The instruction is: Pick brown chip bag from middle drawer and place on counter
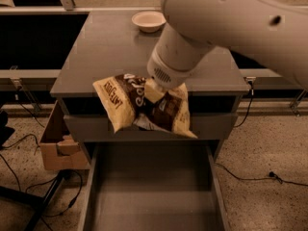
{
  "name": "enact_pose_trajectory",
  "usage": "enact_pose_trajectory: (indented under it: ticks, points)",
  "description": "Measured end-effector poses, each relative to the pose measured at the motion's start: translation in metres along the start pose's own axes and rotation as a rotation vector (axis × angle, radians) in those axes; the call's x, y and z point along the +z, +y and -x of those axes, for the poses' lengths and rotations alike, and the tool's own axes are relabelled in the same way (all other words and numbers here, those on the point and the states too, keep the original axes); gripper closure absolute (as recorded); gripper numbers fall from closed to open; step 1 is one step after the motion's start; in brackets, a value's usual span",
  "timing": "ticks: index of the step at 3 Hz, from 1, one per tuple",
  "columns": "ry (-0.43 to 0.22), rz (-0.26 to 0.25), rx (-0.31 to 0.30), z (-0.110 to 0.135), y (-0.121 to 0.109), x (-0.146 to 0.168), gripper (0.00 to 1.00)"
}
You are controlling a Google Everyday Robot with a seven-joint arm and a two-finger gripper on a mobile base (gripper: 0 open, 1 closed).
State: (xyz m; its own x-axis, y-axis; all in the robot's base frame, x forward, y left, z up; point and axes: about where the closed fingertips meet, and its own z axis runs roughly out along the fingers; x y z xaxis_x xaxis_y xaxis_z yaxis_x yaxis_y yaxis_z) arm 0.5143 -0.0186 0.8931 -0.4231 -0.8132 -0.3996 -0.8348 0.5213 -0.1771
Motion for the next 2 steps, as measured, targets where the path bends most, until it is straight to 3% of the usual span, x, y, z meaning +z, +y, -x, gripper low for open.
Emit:
enact_pose_trajectory:
  ticks: [1, 2]
  points:
    - [0.038, -0.043, 0.037, 0.037, -0.044, -0.008, 1.0]
    - [0.007, -0.094, 0.066, 0.085, -0.082, -0.025, 1.0]
